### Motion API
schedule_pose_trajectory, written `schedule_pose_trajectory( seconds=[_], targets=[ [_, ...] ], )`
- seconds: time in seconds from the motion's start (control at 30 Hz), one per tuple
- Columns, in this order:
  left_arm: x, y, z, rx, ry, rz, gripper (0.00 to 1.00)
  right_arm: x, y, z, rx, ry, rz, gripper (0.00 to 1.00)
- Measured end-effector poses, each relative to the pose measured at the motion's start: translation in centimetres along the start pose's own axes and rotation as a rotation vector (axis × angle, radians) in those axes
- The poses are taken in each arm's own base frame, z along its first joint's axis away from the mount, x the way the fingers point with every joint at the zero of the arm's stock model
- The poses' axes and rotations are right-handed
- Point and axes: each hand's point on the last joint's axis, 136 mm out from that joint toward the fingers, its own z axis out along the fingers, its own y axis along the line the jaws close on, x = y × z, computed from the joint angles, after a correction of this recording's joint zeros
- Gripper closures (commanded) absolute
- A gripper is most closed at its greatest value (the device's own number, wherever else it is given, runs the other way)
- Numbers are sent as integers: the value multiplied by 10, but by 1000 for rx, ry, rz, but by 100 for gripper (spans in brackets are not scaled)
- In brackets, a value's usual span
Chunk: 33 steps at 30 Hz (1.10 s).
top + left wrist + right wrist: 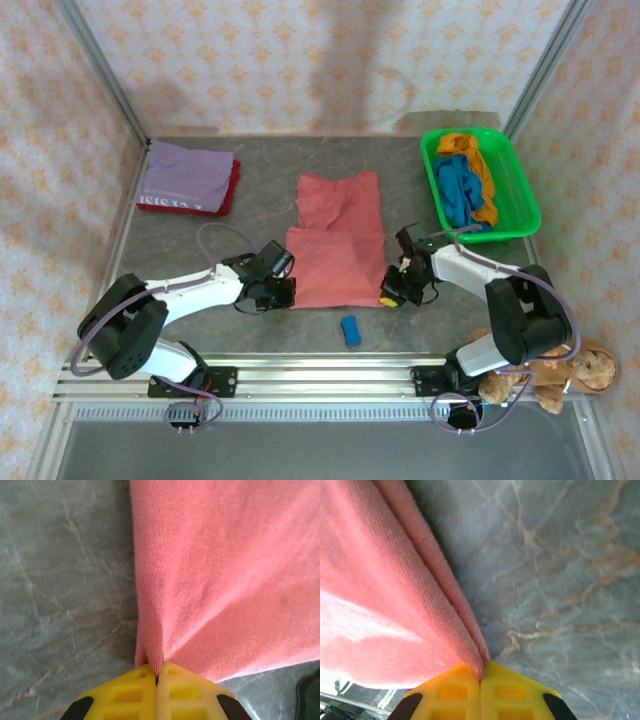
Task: Fold and stack the t-shirts
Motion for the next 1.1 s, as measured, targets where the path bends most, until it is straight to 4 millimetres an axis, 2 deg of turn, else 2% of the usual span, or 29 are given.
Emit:
schedule_pose_trajectory(
  seconds=[0.23, 0.53, 0.73, 1.1],
  targets=[
    [11, -4, -31, 19, -9, 20, 100, 18, 10, -28, -68, -25, -29, 100],
    [8, -22, -68, 33, -40, 34, 100, 37, 15, -48, -114, -4, -10, 100],
    [20, -29, -71, 12, -25, 56, 100, 46, 17, -58, -140, 1, 3, 100],
    [27, -40, -88, -16, -74, 50, 100, 58, 19, -75, -186, -21, 21, 100]
  ],
)
